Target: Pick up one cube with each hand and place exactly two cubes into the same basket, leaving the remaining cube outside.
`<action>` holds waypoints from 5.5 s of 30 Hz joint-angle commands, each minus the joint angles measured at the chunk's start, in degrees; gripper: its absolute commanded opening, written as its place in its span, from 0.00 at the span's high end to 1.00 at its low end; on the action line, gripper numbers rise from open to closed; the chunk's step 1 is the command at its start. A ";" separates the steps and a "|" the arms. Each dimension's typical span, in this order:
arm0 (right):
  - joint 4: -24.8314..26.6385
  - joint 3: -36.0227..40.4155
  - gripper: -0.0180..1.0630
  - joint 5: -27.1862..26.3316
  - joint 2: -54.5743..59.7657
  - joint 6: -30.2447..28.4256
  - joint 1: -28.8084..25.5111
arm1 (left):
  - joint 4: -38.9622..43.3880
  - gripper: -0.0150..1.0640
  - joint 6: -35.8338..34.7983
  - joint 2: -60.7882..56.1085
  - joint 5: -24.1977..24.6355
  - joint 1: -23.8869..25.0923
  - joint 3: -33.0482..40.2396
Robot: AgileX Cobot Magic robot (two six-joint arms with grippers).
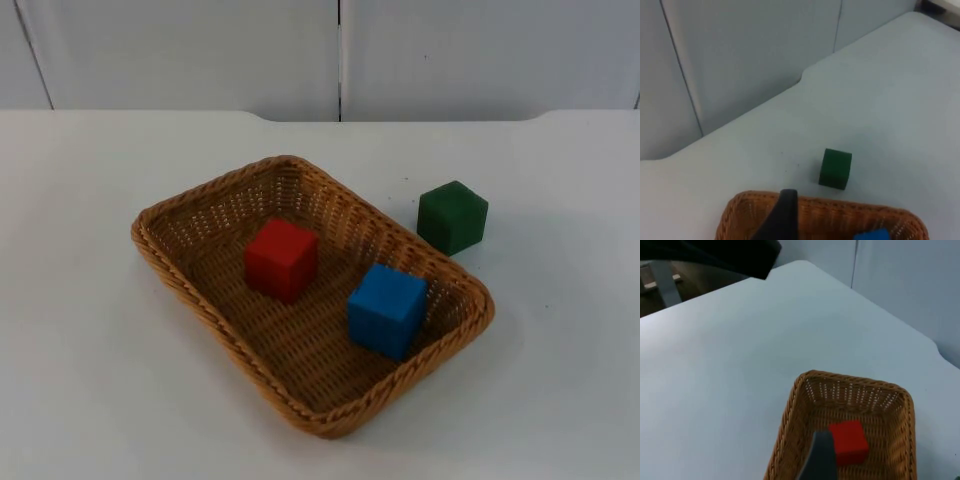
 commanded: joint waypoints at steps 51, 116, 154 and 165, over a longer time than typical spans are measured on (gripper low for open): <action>-5.21 21.11 0.37 2.75 -33.06 4.69 0.27 | 20.64 0.10 -22.01 -48.46 9.59 -0.23 26.63; -34.64 27.90 0.37 37.02 -67.51 38.29 0.40 | 42.79 0.10 -47.57 -68.91 20.87 -0.23 35.15; -34.75 27.90 0.01 37.05 -67.51 38.53 0.40 | 43.57 0.01 -48.55 -68.91 20.83 -0.23 35.15; -34.75 27.90 0.01 37.05 -67.51 38.53 0.40 | 43.57 0.01 -48.55 -68.91 20.83 -0.23 35.15</action>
